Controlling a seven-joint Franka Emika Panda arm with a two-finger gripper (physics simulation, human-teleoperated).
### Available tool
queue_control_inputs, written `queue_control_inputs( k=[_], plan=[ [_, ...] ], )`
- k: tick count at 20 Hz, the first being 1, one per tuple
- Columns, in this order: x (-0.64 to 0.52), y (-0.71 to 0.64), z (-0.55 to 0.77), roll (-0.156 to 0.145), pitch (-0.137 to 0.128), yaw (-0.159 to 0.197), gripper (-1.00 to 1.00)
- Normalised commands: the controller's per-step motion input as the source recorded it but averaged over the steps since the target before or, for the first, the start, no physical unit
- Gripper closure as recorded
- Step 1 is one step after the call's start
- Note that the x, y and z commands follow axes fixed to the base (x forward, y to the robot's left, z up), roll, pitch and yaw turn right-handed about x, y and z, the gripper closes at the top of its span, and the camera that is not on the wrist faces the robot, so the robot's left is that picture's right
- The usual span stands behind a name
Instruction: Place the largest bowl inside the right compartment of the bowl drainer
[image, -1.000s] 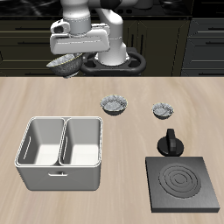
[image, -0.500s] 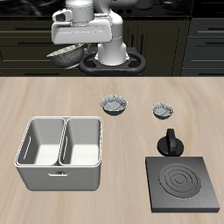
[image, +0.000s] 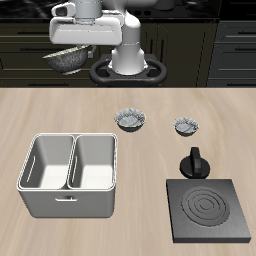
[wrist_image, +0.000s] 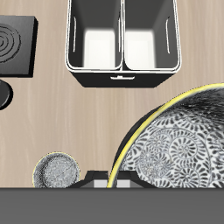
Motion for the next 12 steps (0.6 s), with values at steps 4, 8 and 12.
queue_control_inputs(
  k=[4, 8, 12],
  plan=[
    [0.38, -0.37, 0.16, -0.076, -0.004, -0.032, 1.0],
    [0.41, -0.29, 0.05, -0.046, 0.045, -0.022, 1.0],
    [0.46, -0.14, 0.0, -0.009, 0.046, -0.006, 1.0]
  ],
)
